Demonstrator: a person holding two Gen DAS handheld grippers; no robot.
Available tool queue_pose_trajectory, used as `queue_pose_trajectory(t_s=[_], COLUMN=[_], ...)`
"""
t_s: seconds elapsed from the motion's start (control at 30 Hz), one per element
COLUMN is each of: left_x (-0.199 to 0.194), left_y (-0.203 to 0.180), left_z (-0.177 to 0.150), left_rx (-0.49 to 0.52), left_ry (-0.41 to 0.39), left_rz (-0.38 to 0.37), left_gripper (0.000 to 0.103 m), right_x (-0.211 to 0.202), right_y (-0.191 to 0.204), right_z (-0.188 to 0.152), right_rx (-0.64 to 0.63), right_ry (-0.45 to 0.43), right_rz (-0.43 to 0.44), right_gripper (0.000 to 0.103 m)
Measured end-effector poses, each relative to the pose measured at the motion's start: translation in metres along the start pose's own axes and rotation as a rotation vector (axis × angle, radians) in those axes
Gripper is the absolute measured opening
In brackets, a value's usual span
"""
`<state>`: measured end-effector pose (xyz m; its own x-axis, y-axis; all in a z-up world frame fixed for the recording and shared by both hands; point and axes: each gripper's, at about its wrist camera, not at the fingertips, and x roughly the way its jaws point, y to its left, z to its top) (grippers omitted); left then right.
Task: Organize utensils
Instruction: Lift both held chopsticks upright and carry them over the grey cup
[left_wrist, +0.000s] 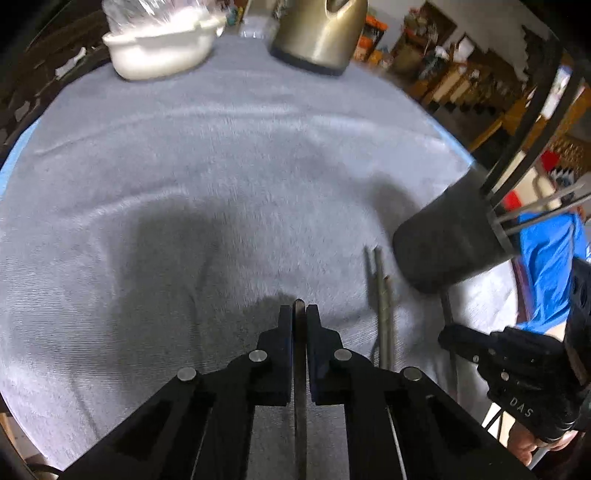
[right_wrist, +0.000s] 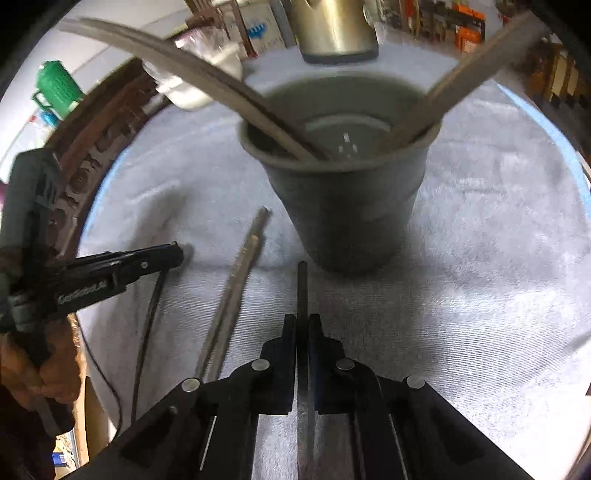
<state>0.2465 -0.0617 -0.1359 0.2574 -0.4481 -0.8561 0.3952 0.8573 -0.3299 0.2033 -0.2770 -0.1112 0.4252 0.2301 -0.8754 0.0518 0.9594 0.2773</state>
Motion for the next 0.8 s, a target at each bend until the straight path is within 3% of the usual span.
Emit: queue_pose_trajectory(t_s=[0.5, 0.8], left_x=[-0.162, -0.210], left_y=[-0.019, -0.043], left_z=[-0.009, -0.017], left_rx=[0.044, 0.070], left_ry=[-0.395, -0.506], left_rz=[-0.074, -0.099], left_gripper=[0.007, 0.007], right_x=[-0.109, -0.154], right_y=[0.022, 0.026], right_z=[-0.005, -0.001], right_rx=[-0.080, -0.078], right_ry=[-0.372, -0.549], right_rz=[0.110, 0.110], right_gripper=[0.006, 0.006])
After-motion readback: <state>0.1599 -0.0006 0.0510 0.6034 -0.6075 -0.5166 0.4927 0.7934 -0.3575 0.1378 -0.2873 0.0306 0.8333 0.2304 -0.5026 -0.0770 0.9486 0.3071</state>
